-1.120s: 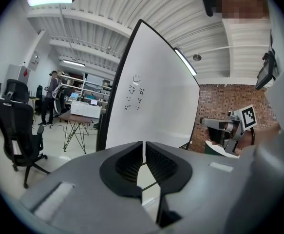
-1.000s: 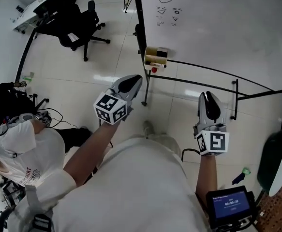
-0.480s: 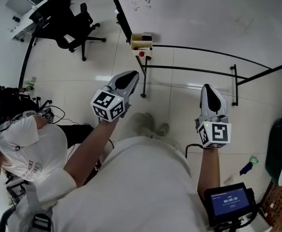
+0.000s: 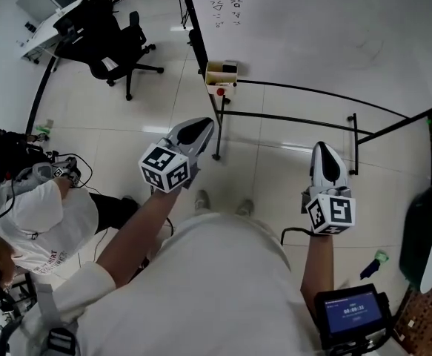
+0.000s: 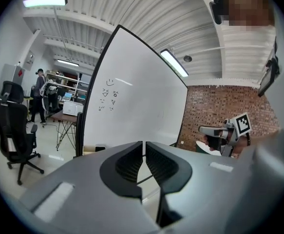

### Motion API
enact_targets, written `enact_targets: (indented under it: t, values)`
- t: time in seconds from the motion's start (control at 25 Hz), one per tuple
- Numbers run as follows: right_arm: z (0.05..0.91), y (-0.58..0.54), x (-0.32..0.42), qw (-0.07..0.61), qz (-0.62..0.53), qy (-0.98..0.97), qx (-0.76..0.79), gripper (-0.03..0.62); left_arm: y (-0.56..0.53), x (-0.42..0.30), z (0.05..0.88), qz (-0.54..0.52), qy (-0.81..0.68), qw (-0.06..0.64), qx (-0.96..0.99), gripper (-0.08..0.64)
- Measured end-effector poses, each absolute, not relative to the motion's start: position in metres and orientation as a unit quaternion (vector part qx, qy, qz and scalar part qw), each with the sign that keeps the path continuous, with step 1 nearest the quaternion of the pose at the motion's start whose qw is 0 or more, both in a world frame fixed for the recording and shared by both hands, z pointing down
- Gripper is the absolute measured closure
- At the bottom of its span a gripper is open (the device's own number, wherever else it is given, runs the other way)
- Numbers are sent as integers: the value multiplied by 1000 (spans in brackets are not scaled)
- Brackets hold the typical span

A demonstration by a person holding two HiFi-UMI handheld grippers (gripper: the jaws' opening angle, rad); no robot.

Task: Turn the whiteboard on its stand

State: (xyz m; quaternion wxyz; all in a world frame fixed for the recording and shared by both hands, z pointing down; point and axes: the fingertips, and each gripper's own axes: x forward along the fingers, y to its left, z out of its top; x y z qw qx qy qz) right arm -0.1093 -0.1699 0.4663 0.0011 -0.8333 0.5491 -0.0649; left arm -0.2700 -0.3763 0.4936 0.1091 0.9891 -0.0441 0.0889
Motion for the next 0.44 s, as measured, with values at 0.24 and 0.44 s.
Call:
enact_targets:
  t: [0.24, 0.44]
  values:
    - [457, -179, -100, 10, -66, 537, -841, 592, -341, -250, 434, 35, 94, 155, 983, 540]
    - [455, -193, -96, 8, -73, 538, -840, 592, -226, -242, 333, -10, 399, 149, 905, 540]
